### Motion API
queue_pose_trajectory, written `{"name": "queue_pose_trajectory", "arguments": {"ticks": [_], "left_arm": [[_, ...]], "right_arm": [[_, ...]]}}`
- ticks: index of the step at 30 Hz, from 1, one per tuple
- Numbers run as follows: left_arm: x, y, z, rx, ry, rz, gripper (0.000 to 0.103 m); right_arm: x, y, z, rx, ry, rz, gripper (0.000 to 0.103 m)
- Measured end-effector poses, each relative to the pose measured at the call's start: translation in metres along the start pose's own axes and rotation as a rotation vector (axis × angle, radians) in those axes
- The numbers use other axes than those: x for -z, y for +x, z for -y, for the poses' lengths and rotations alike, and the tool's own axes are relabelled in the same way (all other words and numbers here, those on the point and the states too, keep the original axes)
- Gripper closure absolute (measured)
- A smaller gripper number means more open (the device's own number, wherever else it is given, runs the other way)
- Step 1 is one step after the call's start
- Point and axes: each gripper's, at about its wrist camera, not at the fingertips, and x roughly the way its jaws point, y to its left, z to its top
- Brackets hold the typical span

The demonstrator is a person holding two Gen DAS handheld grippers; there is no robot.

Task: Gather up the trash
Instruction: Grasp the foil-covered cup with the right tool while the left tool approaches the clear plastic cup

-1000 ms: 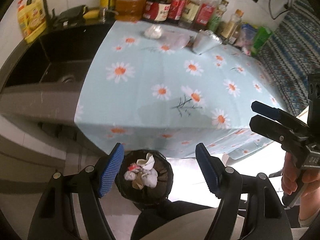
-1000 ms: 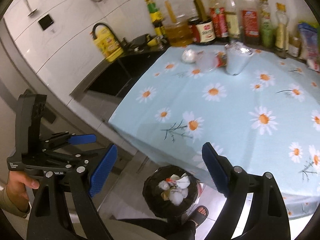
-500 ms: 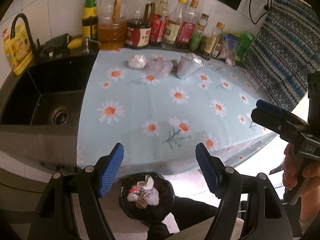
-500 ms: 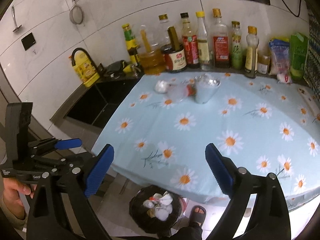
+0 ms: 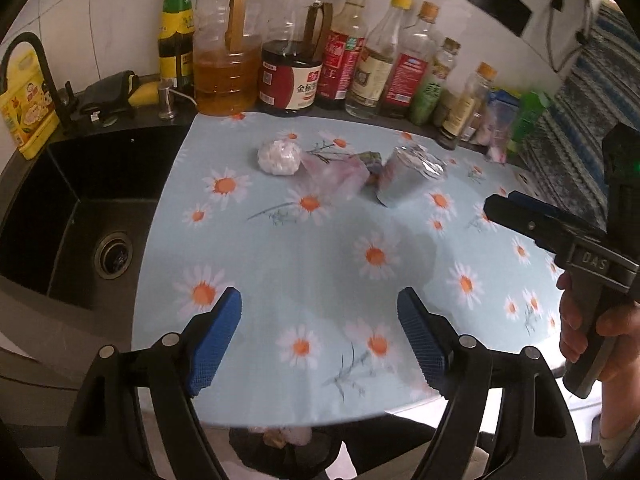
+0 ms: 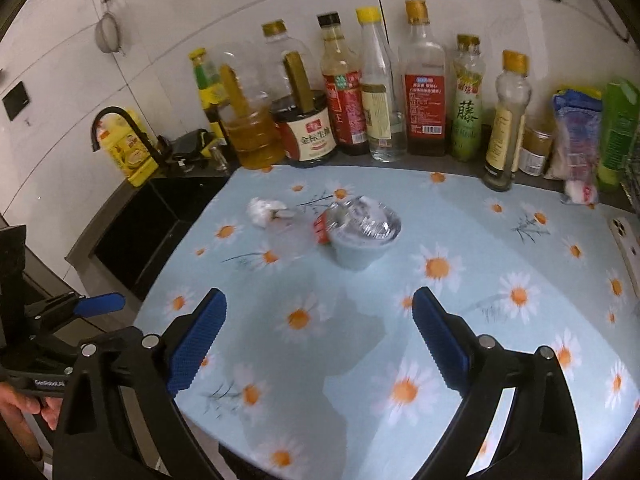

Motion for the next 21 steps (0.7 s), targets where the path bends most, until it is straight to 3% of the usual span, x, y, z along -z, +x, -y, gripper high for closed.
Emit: {"name": "queue_pose_trajectory", "arguments": {"ticks": [9, 19, 21], "left_arm": [[-0.031, 0.041, -0.001, -0.033, -0.071, -0.032, 0.025], [-0.036, 0.062, 0.000, -0.059, -0.099, -0.071, 0.025], [-0.036, 0.064, 0.001, -0.060, -0.100, -0.075, 0.025]], "right_arm": [[-0.031, 0.073, 0.027, 0.004, -0.042, -0.087, 0.010], [-0.040, 0.102, 0.033, -0.035, -0.045, -0.105, 0.011], [-0.041, 0.105, 0.033, -0.027, -0.051, -0.111, 0.018]]}}
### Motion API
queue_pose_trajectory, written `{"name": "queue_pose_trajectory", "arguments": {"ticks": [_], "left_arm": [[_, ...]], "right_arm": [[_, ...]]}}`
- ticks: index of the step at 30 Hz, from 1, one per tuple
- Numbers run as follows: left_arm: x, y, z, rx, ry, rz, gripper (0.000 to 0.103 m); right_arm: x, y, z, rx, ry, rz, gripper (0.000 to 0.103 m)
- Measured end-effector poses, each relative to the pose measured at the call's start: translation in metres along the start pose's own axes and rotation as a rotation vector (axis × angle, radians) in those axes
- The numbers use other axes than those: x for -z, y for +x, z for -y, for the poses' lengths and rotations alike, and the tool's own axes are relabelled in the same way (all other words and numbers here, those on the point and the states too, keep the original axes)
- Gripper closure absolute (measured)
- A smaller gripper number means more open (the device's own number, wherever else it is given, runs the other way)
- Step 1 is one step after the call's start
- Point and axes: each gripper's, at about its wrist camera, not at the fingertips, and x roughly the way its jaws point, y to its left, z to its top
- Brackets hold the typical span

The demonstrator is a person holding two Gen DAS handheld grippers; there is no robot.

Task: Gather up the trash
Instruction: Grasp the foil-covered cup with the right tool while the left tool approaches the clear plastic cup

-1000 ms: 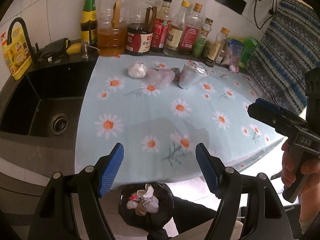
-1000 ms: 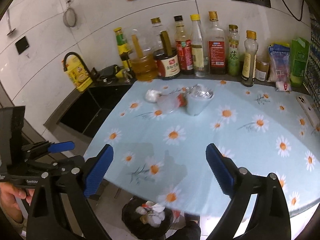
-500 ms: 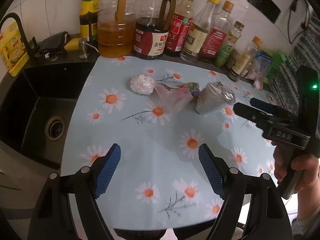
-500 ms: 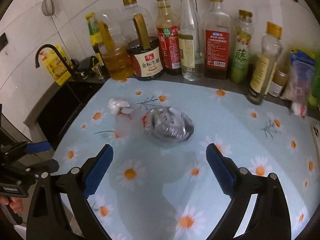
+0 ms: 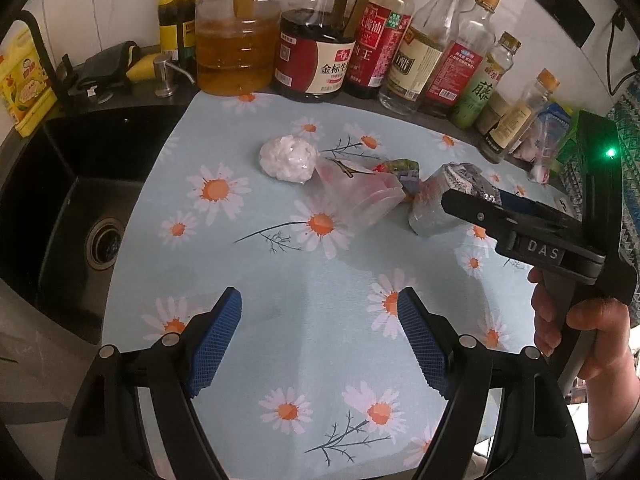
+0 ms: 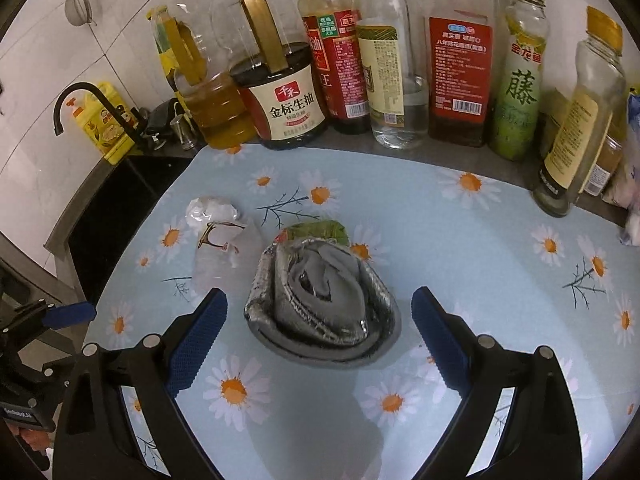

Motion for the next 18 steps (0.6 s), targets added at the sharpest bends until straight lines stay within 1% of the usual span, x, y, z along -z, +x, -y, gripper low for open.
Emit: {"name": "queue_pose_trajectory", "arguments": {"ticks": [1, 3, 9, 18], "left_arm": [[0.000, 0.001, 0.000, -0.001, 0.000, -0.001, 0.025], [-0.001, 0.002, 0.002, -0.001, -0.001, -0.002, 0.025], [-0.007, 0.004, 0.006, 0.002, 0.004, 0.002, 0.025], [-0.025, 0.015, 0.018, 0.010, 0.025, 0.010, 0.025]], "right_arm": [[0.000, 0.003, 0.000, 0.008, -0.002, -0.010, 0.023], [0.000, 0.008, 0.002, 0.010, 0.000, -0.034, 0.037], [0.001, 0.003, 0.005, -0.009, 0.006, -0.027, 0.044], [0.002, -0.035, 0.020, -0.033, 0.037, 0.030, 0.044]]}}
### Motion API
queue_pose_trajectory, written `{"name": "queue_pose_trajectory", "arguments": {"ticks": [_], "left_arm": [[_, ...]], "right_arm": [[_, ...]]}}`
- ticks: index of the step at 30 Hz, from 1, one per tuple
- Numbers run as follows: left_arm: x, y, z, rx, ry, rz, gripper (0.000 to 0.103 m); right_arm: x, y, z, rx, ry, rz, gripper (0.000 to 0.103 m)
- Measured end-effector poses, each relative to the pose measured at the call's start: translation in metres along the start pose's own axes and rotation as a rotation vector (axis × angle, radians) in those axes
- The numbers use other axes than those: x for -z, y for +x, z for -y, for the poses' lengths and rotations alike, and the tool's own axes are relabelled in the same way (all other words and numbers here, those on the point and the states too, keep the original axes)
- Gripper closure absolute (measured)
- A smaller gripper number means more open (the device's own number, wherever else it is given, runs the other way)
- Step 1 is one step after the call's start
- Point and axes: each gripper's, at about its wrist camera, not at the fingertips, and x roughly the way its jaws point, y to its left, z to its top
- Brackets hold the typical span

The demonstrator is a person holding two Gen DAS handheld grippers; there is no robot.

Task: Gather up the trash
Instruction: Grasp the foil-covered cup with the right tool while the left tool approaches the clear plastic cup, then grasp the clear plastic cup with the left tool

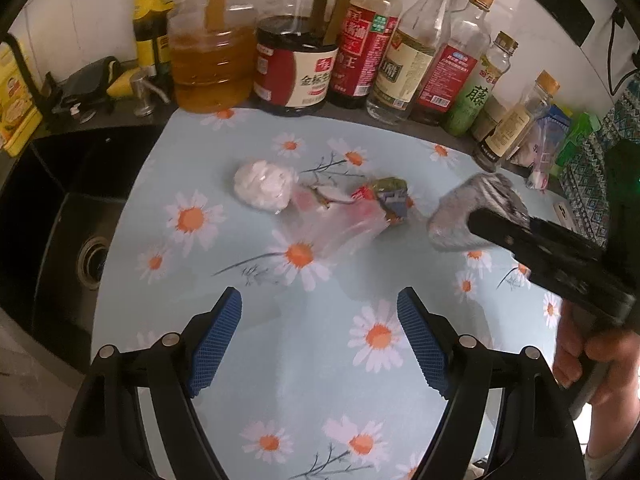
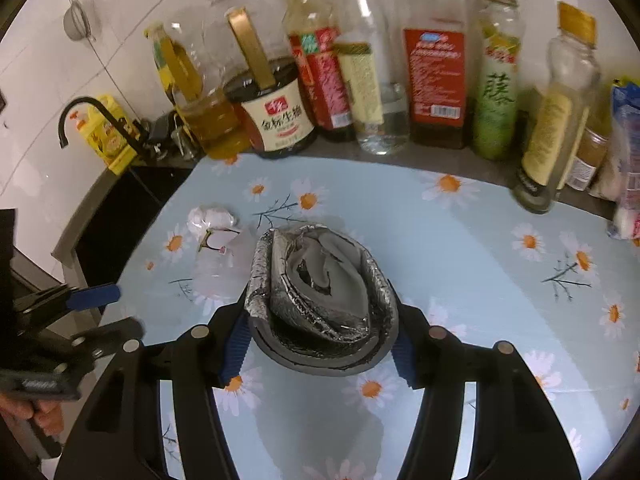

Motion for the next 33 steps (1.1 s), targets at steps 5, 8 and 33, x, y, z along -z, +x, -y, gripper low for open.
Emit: {"name": "queue_pose_trajectory", "arguments": {"ticks": [5, 8, 33], "left_arm": [[-0.013, 0.017, 0.010, 0.007, 0.003, -0.019, 0.019], [-0.022, 0.028, 0.019, 0.013, 0.014, -0.024, 0.018], [-0.052, 0.096, 0.026, -0.096, 0.017, -0.112, 0.035]], "right_arm": [[0.010, -0.020, 0.014, 0.000, 0.018, 0.017, 0.044], [0.017, -0.027, 0.024, 0.006, 0.031, 0.018, 0.044], [0.024, -0.007, 0.061, -0.070, 0.055, -0.019, 0.044]]}}
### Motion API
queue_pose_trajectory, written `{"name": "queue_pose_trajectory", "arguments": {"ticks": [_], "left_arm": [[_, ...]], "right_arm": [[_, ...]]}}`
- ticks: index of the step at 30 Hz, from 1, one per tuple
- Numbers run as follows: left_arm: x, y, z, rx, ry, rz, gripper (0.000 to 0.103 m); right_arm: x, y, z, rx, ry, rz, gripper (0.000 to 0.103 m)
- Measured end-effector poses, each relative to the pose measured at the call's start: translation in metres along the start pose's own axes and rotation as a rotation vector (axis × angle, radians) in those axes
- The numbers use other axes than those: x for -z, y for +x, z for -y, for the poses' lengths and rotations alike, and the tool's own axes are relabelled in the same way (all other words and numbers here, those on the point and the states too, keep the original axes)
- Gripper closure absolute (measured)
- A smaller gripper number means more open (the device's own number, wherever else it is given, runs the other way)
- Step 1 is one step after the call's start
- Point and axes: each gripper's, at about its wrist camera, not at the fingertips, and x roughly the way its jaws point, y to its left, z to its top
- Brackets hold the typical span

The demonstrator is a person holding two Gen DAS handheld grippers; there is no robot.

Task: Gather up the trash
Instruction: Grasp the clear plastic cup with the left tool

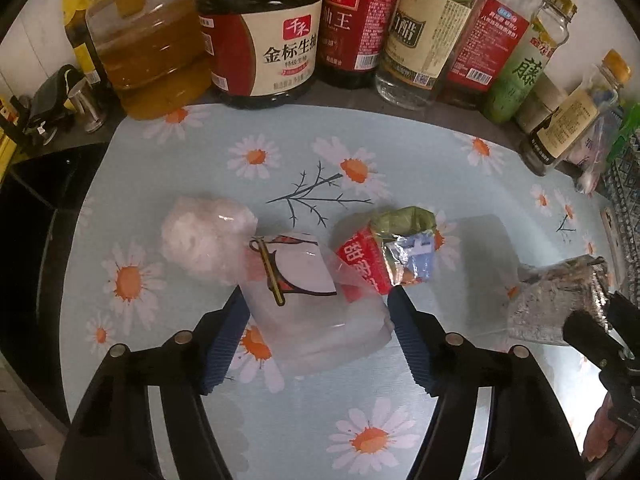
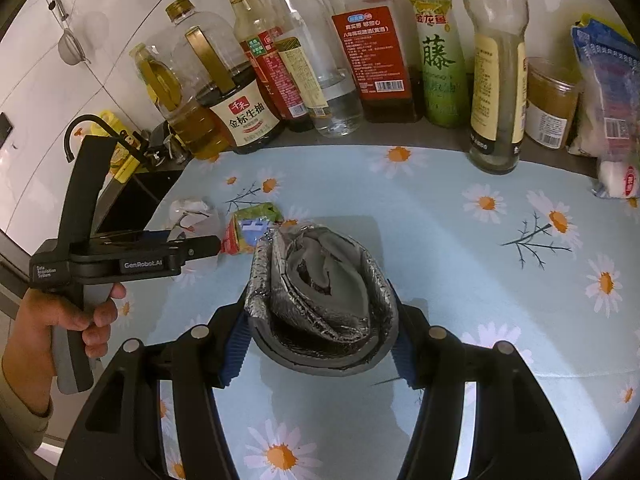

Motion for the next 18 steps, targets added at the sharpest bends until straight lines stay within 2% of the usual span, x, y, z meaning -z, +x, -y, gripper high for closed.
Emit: {"name": "queue_pose_trajectory", "arguments": {"ticks": [10, 18], "left_arm": [[0.013, -0.024, 0.000, 0.046, -0.016, 0.030, 0.035], [0.038, -0.051, -0.002, 0.073, -0.008, 0.058, 0.035]], "right_arm": [[0.001, 0.002, -0.015, -0.017, -0.034, -0.014, 0.044], [0.011, -0.010, -0.039, -0.013, -0.065, -0.003, 0.044]]}}
